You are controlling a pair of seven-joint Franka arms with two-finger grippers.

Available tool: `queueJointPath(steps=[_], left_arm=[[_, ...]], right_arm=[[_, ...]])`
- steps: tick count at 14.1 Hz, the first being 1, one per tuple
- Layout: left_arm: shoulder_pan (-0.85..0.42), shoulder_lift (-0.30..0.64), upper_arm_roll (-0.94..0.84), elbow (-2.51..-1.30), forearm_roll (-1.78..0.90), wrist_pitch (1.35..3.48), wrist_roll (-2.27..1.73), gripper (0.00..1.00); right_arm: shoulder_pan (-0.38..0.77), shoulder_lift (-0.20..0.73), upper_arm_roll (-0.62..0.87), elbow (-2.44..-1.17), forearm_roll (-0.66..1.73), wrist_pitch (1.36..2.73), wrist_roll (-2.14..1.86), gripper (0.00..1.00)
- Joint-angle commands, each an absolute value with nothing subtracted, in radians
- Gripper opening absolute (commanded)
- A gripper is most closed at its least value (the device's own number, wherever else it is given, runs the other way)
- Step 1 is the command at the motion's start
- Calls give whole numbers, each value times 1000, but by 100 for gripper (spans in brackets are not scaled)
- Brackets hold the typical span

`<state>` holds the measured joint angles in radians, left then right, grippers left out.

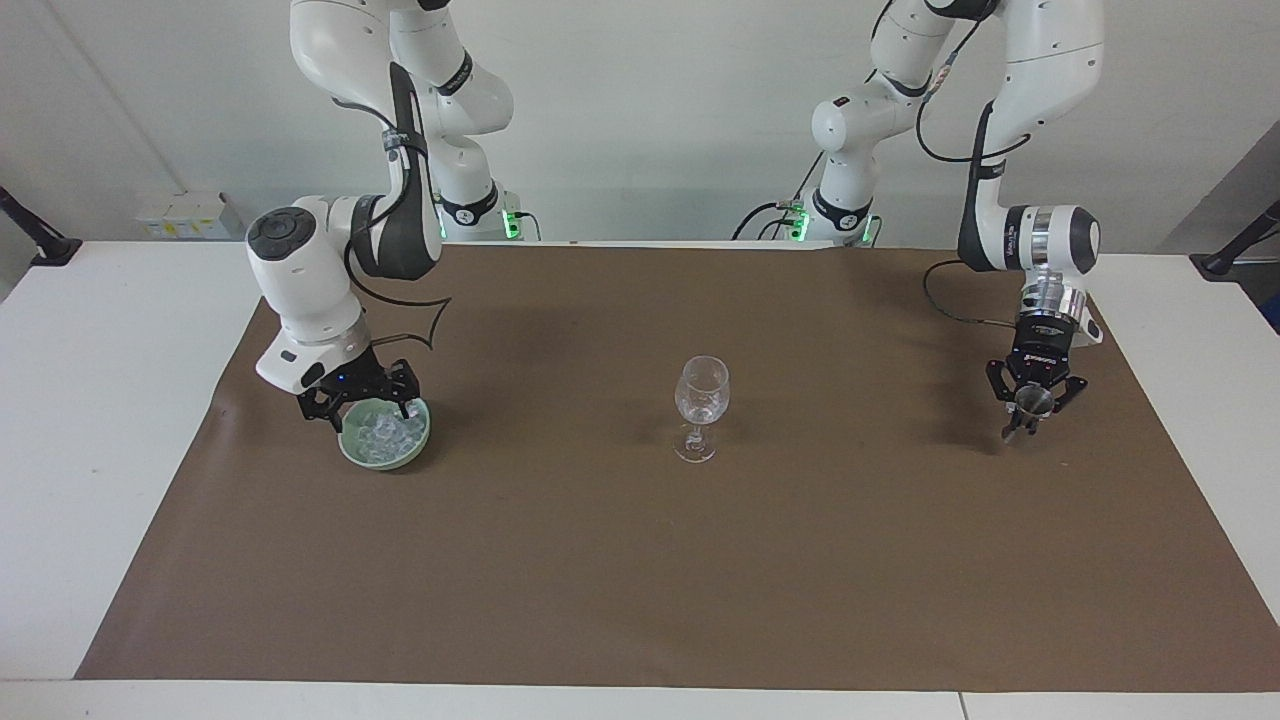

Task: Pour wine and add ice with both arms

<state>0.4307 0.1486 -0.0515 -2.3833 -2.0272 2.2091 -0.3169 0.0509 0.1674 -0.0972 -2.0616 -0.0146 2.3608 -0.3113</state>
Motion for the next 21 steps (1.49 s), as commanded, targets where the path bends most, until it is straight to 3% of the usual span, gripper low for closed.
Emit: queueJointPath(steps=[1, 3, 5, 10, 16, 21], left_arm=[[468, 196, -58, -2344, -2008, 2172, -354, 0], [469, 209, -57, -2336, -2009, 2172, -362, 0], [469, 218, -57, -2332, -2010, 2174, -362, 0], [451, 242, -63, -2292, -2014, 2210, -417, 0], [408, 278, -64, -2252, -2057, 2250, -419, 0], [399, 301, -66, -2230, -2069, 2252, -419, 0]], right_arm=[[52, 156, -100, -2109, -11, 2428, -345, 99], [52, 163, -100, -2114, -9, 2428, -336, 81], [52, 164, -100, -2121, -8, 2427, -312, 70], [46, 170, -103, -2137, 3, 2428, -223, 69], [43, 170, -103, -2140, 11, 2434, -157, 57], [41, 179, -103, -2140, 26, 2456, -158, 55]])
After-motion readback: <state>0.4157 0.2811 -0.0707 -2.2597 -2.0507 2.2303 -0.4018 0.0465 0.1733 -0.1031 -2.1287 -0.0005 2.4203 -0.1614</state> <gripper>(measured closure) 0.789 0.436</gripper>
